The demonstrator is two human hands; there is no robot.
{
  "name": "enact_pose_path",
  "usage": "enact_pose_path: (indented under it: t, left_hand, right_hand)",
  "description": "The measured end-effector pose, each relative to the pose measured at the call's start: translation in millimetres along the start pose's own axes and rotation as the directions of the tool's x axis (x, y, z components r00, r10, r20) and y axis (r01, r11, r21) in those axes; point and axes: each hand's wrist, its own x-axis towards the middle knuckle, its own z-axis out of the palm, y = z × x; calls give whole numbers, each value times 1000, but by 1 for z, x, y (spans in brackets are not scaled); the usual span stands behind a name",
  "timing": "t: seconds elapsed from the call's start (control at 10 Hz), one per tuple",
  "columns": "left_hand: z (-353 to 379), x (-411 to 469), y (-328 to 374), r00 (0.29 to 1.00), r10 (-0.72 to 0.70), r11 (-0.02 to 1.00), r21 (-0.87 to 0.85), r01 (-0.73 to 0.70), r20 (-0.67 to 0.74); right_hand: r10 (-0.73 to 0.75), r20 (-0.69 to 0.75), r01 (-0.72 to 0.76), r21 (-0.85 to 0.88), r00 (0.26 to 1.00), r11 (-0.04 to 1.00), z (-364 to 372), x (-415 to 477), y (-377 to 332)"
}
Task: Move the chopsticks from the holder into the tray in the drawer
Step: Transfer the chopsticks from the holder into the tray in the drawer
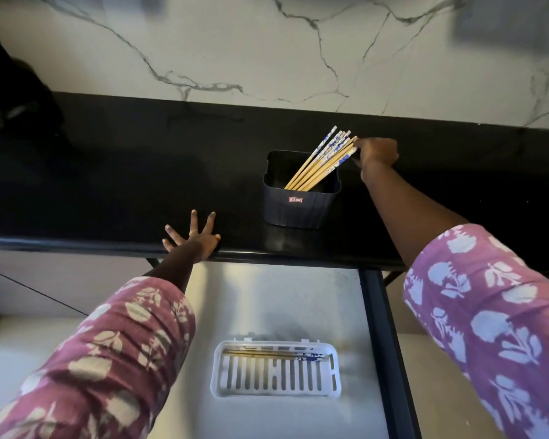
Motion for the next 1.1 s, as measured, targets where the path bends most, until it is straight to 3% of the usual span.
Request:
enact_pose_path:
  t: [0.2, 0.4, 0.6, 0.7, 1.0, 1.1]
  left_hand:
    - [-1, 0, 0, 1000, 3, 1000, -15, -3, 2]
    - [0, 2, 0, 1000, 3, 1000, -18, -3, -8]
    - [2, 5, -2, 1000, 12, 1000, -8, -12, -12]
    - [2, 5, -2, 1000, 14, 1000, 1, -13, -27]
    - [5, 9, -5, 999, 12, 1000, 24, -11, -36]
    - [-4, 8, -2, 998, -15, 998, -59, 11, -65]
  right_hand:
    - [108, 126, -115, 52, 986, 992, -4, 1, -7]
    - [106, 193, -106, -11, 976, 994, -12, 3, -12]
    - [-123, 3, 122, -179, 992, 976, -11, 2, -25]
    - [-271, -64, 235, -338, 961, 911, -12, -2, -33]
    - [-591, 4, 519, -484, 807, 705, -31, -27, -67]
    - [-653, 3, 572, -484, 757, 662, -40, -36, -83]
